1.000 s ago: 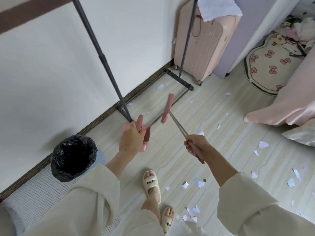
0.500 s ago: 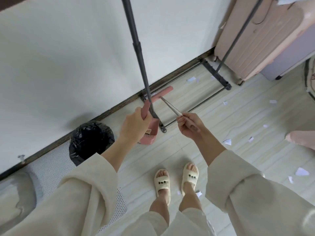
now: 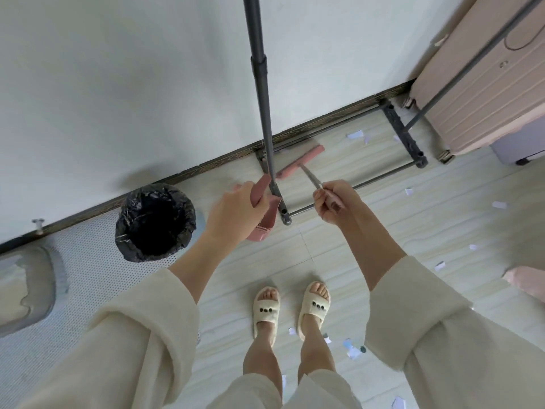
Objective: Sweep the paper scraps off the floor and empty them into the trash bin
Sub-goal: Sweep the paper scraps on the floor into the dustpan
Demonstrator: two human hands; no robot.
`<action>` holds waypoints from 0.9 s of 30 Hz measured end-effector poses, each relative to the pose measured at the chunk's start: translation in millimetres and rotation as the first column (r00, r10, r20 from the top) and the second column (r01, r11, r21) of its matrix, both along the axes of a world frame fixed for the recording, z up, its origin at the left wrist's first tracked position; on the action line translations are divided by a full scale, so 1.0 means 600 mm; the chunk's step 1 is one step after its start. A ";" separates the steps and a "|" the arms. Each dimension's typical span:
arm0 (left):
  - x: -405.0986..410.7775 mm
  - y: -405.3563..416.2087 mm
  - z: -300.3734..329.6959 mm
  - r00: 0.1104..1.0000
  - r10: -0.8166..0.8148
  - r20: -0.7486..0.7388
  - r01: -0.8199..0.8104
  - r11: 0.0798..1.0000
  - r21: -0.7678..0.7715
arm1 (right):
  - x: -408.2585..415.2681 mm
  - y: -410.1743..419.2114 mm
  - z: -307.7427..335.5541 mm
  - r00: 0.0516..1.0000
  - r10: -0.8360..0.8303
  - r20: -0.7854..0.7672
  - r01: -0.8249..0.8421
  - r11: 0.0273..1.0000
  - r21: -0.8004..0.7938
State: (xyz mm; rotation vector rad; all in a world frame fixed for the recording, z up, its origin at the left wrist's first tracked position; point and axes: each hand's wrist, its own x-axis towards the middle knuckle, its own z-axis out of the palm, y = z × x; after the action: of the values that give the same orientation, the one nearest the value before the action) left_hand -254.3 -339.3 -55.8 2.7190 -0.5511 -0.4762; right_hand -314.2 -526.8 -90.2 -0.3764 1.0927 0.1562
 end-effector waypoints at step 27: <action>-0.039 -0.053 -0.025 1.000 0.004 0.022 -0.003 0.999 -0.043 | -0.007 -0.096 0.091 0.237 0.654 -0.718 -0.892 -0.147 -0.428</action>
State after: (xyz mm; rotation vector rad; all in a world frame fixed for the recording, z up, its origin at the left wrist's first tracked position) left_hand -277.5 -370.9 -70.5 2.6871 -0.5561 -0.4295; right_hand -318.4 -584.1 -35.6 -2.0731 0.9498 0.8802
